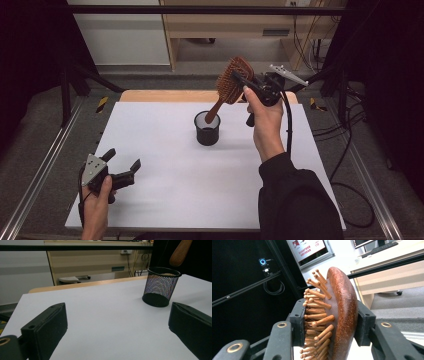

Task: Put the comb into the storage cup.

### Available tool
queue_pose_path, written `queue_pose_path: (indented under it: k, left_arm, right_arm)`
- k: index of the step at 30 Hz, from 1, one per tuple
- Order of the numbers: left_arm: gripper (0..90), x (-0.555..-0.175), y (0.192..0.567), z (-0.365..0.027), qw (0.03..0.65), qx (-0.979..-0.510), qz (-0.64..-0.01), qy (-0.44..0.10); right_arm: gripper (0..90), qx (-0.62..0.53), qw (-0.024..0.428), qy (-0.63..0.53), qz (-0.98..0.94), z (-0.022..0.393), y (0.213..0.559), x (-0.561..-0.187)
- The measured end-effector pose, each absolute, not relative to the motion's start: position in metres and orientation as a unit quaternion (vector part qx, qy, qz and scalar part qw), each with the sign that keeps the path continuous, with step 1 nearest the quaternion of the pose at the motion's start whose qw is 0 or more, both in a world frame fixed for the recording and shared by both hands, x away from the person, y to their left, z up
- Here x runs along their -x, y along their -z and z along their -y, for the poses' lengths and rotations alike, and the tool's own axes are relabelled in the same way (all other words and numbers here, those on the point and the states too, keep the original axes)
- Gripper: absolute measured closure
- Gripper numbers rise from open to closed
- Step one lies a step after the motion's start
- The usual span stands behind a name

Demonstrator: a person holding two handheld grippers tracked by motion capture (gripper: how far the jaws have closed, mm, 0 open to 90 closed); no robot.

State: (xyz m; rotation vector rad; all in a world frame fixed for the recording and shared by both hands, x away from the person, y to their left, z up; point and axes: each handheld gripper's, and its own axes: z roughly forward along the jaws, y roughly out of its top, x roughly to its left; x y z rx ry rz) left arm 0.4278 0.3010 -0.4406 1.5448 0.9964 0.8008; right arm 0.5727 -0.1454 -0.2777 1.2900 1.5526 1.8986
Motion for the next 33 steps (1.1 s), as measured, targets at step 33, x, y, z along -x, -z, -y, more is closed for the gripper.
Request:
queue_pose_path:
  k: [33]
  left_arm:
    - [2.5, -0.430, 0.440, -0.298, 0.544, -0.650, -0.410, -0.336]
  right_arm:
    - [52.8, -0.477, 0.184, -0.620, -0.596, 0.112, 0.328, -0.612]
